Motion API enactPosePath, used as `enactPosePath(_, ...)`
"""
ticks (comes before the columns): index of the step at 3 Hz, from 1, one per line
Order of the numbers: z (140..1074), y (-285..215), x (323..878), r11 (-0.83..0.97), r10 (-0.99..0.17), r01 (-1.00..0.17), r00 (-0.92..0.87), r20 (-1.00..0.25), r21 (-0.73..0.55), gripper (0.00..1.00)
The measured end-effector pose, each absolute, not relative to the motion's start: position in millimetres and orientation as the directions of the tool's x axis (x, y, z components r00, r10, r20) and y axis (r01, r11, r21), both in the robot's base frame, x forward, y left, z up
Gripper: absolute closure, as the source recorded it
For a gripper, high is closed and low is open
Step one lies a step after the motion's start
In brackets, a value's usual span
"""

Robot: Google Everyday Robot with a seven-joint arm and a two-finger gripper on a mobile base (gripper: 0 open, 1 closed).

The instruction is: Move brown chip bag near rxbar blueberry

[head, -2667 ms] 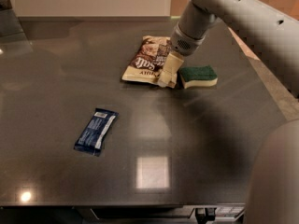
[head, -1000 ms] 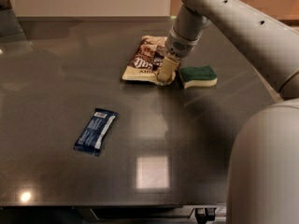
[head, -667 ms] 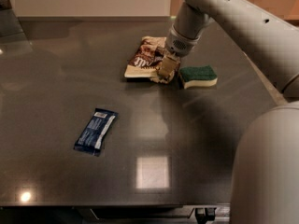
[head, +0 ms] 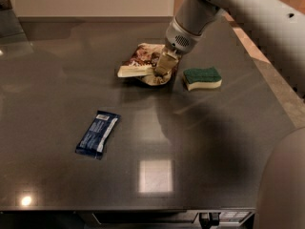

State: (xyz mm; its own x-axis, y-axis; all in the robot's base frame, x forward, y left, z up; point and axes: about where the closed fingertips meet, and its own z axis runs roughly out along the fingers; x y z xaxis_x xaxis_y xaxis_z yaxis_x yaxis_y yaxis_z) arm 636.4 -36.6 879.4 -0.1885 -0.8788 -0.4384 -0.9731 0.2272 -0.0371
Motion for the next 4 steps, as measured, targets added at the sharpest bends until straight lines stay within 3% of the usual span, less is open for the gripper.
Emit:
enactPosePath(2, 905, -6, 576, 0.1, -0.854, -0.995, -0.089, -0.512, 0.007, 1.0)
enactPosePath(4, 900, 20, 540, 0.012, -0.853, -0.999, -0.031, -0.52, 0.039, 0.58)
